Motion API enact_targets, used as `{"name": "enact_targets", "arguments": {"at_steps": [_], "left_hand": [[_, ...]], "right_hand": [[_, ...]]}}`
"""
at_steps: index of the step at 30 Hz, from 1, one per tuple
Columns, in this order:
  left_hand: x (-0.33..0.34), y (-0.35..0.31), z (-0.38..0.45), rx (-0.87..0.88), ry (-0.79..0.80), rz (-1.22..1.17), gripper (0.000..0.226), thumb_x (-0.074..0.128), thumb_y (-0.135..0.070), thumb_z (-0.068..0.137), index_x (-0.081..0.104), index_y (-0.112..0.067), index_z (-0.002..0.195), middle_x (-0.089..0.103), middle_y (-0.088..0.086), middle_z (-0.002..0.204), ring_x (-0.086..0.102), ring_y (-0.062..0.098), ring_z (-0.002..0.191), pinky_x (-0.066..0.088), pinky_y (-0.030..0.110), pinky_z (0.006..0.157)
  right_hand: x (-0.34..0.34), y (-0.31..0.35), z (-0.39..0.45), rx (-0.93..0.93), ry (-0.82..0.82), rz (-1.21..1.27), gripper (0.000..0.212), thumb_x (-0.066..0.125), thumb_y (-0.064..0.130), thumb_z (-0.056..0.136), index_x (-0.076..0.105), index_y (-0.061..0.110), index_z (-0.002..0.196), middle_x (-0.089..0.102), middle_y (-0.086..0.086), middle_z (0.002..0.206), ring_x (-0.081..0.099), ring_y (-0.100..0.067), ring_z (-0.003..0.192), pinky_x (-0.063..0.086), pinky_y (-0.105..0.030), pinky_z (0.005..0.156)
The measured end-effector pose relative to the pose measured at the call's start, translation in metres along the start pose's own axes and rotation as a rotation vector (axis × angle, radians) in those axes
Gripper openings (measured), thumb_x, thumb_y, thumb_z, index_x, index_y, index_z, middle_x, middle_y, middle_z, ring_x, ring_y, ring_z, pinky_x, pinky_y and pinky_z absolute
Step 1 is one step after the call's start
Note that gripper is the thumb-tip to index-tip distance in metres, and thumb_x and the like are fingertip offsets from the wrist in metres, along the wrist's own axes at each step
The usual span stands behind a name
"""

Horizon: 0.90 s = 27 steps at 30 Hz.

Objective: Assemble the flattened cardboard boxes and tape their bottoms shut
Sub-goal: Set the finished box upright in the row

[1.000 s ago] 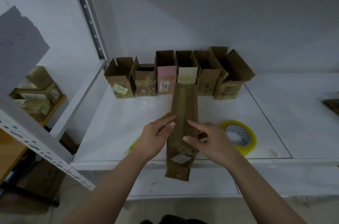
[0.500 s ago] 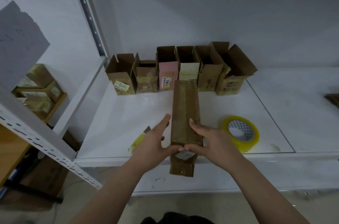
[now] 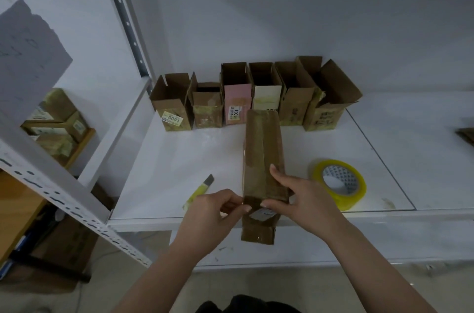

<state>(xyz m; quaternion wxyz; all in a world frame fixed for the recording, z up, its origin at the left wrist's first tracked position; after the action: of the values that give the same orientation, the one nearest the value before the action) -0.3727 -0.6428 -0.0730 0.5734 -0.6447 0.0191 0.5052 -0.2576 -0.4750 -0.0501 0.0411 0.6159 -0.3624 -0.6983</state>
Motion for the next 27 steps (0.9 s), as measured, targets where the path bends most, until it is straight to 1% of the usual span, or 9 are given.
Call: {"name": "enact_targets", "arguments": {"at_steps": [6, 11, 13, 17, 20, 22, 23, 25, 27], "left_hand": [[-0.018, 0.004, 0.012, 0.027, 0.107, -0.052, 0.009, 0.071, -0.019, 0.086, 0.072, -0.026, 0.091, 0.067, -0.023, 0.083, 0.065, -0.002, 0.082, 0.051, 0.012, 0.073], [-0.003, -0.003, 0.028, 0.045, 0.122, 0.05, 0.022, 0.076, -0.034, 0.08, 0.055, -0.028, 0.082, 0.061, -0.014, 0.081, 0.061, 0.004, 0.077, 0.056, 0.031, 0.073], [0.001, -0.003, 0.029, 0.073, 0.093, 0.067, 0.03, 0.075, -0.035, 0.081, 0.048, -0.032, 0.094, 0.056, -0.014, 0.098, 0.059, 0.002, 0.085, 0.057, 0.031, 0.074], [0.008, 0.001, 0.029, 0.232, 0.133, 0.158, 0.055, 0.064, -0.039, 0.088, 0.043, -0.038, 0.139, 0.031, -0.013, 0.15, 0.052, 0.004, 0.116, 0.056, 0.026, 0.085], [0.008, 0.008, 0.03, 0.199, 0.174, -0.001, 0.05, 0.064, -0.031, 0.088, 0.052, -0.036, 0.136, 0.025, -0.019, 0.156, 0.051, 0.005, 0.124, 0.058, 0.028, 0.082], [0.006, 0.01, 0.033, 0.165, 0.183, -0.076, 0.051, 0.066, -0.034, 0.083, 0.056, -0.038, 0.133, 0.026, -0.024, 0.154, 0.053, 0.004, 0.123, 0.059, 0.029, 0.078], [0.005, 0.01, 0.035, 0.16, 0.187, -0.077, 0.052, 0.065, -0.04, 0.08, 0.057, -0.041, 0.131, 0.026, -0.028, 0.153, 0.053, 0.003, 0.123, 0.059, 0.03, 0.079], [0.004, 0.01, 0.038, 0.145, 0.195, -0.067, 0.056, 0.062, -0.049, 0.073, 0.057, -0.046, 0.129, 0.025, -0.033, 0.15, 0.05, 0.002, 0.125, 0.058, 0.031, 0.083], [0.004, 0.01, 0.04, 0.12, 0.207, -0.064, 0.057, 0.062, -0.055, 0.068, 0.056, -0.053, 0.125, 0.024, -0.038, 0.148, 0.051, 0.0, 0.123, 0.055, 0.036, 0.091]], "right_hand": [[0.002, -0.002, 0.0, 0.011, 0.016, -0.011, 0.086, 0.065, 0.063, 0.077, 0.027, 0.039, 0.15, 0.066, 0.007, 0.125, 0.062, -0.012, 0.11, 0.055, -0.033, 0.087], [0.002, -0.004, 0.0, 0.009, 0.047, -0.003, 0.087, 0.063, 0.064, 0.077, 0.023, 0.039, 0.151, 0.066, 0.007, 0.124, 0.064, -0.012, 0.105, 0.055, -0.031, 0.086], [0.002, -0.006, 0.0, 0.014, 0.059, 0.011, 0.089, 0.061, 0.066, 0.075, 0.021, 0.041, 0.151, 0.066, 0.006, 0.126, 0.064, -0.011, 0.106, 0.054, -0.031, 0.086], [0.004, -0.012, -0.001, 0.012, 0.104, 0.002, 0.085, 0.063, 0.056, 0.084, 0.006, 0.049, 0.146, 0.062, 0.007, 0.132, 0.06, -0.013, 0.115, 0.052, -0.032, 0.091], [0.004, -0.005, -0.005, 0.01, 0.084, -0.057, 0.084, 0.059, 0.054, 0.088, 0.002, 0.046, 0.149, 0.061, 0.007, 0.132, 0.061, -0.013, 0.113, 0.052, -0.029, 0.088], [-0.001, -0.004, -0.008, 0.101, 0.012, -0.137, 0.09, 0.059, 0.065, 0.082, 0.014, 0.034, 0.153, 0.063, 0.009, 0.126, 0.063, -0.014, 0.105, 0.051, -0.028, 0.08], [-0.005, -0.003, -0.01, 0.165, -0.037, -0.196, 0.087, 0.058, 0.073, 0.076, 0.029, 0.031, 0.147, 0.065, 0.01, 0.118, 0.064, -0.013, 0.1, 0.05, -0.028, 0.074], [-0.011, -0.001, -0.014, 0.23, -0.078, -0.342, 0.063, 0.053, 0.083, 0.069, 0.056, 0.031, 0.105, 0.065, 0.012, 0.085, 0.063, -0.007, 0.079, 0.044, -0.023, 0.059], [-0.008, -0.001, -0.015, 0.177, -0.084, -0.352, 0.053, 0.052, 0.079, 0.071, 0.044, 0.028, 0.061, 0.046, 0.009, 0.056, 0.045, -0.003, 0.054, 0.027, -0.022, 0.047]]}}
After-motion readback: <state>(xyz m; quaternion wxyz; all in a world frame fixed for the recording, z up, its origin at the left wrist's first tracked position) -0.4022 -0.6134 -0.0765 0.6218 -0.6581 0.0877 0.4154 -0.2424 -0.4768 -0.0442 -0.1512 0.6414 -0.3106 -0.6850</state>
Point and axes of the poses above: each hand's wrist, its own z-axis towards the middle knuckle, its own x-axis out of the palm, y = z × x, the point moved 3 cm from there along z, towards the middle knuckle
